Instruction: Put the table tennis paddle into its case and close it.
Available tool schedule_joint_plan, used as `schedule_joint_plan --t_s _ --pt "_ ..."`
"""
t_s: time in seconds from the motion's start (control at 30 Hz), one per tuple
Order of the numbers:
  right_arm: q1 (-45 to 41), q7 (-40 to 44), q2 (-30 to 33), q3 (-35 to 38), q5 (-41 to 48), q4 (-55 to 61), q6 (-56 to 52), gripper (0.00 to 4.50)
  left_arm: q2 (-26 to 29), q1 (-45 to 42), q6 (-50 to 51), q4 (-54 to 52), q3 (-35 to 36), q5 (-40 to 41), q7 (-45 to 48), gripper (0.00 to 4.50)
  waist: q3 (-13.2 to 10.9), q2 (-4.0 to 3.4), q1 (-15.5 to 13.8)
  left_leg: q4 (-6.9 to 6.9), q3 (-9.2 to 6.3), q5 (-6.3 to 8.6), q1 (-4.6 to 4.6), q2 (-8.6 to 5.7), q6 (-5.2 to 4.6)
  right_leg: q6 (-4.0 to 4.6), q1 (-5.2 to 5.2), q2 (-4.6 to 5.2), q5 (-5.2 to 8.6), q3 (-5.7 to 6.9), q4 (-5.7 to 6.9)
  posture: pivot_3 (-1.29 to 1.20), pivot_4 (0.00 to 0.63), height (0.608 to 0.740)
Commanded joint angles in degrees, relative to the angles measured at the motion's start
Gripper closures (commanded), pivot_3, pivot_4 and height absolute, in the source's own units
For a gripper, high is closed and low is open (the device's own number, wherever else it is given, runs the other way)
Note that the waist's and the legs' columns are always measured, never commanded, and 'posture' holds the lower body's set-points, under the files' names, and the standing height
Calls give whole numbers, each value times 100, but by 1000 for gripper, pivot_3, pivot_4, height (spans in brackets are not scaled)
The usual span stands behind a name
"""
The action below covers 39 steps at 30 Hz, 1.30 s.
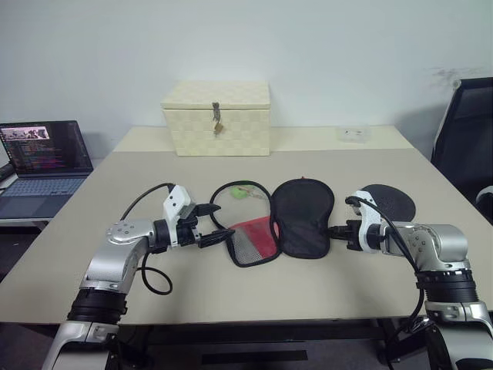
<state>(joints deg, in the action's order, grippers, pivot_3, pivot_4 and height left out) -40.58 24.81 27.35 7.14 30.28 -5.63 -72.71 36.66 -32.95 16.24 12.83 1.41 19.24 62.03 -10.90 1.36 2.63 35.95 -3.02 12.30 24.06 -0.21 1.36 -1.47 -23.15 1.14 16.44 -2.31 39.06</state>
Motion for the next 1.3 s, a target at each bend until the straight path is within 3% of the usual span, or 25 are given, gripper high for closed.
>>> schedule_joint_plan --t_s 0.03,0.07,0.3,0.43,0.53,0.77,1.3 --pt "-47 -73 -3 113 -111 70 304 4087 -9 -128 -91 -105 34 32 41 0 0 0 0 0 0 0 0 0 0 0 0 0 0 0 0 0 150 740" --pt "-44 -67 29 123 -139 79 376 3897 -13 -115 -79 -133 46 47 42 0 0 0 -1 0 0 0 0 0 0 0 0 0 0 0 1 0 150 740" --pt "-101 -131 415 535 -225 359 643 1445 -59 -41 -38 -253 72 86 16 0 0 0 -16 1 -1 0 1 -3 0 -1 0 0 -1 1 0 0 150 740" --pt "-9 -902 406 843 -628 361 788 115 -122 -101 -76 -181 40 70 28 0 0 0 -23 2 0 0 0 -2 0 -1 0 0 -1 0 2 0 150 740" --pt "164 -1774 79 1107 -1011 425 803 22 -207 -233 -155 -37 -15 18 64 0 1 1 -34 4 0 0 0 -1 0 -1 0 1 -1 -1 4 0 150 740" --pt "343 -2573 -572 1349 -1338 531 933 22 -348 -527 -345 313 -116 -88 154 0 1 1 -25 5 9 -1 -1 -1 0 -1 -2 -2 -1 -7 10 0 150 740" --pt "331 -2409 -776 873 -1615 -114 1261 22 -277 -423 -429 270 -4 -122 94 0 1 1 -23 6 9 -1 -2 -3 0 -2 -2 -5 -2 -6 13 0 150 740"
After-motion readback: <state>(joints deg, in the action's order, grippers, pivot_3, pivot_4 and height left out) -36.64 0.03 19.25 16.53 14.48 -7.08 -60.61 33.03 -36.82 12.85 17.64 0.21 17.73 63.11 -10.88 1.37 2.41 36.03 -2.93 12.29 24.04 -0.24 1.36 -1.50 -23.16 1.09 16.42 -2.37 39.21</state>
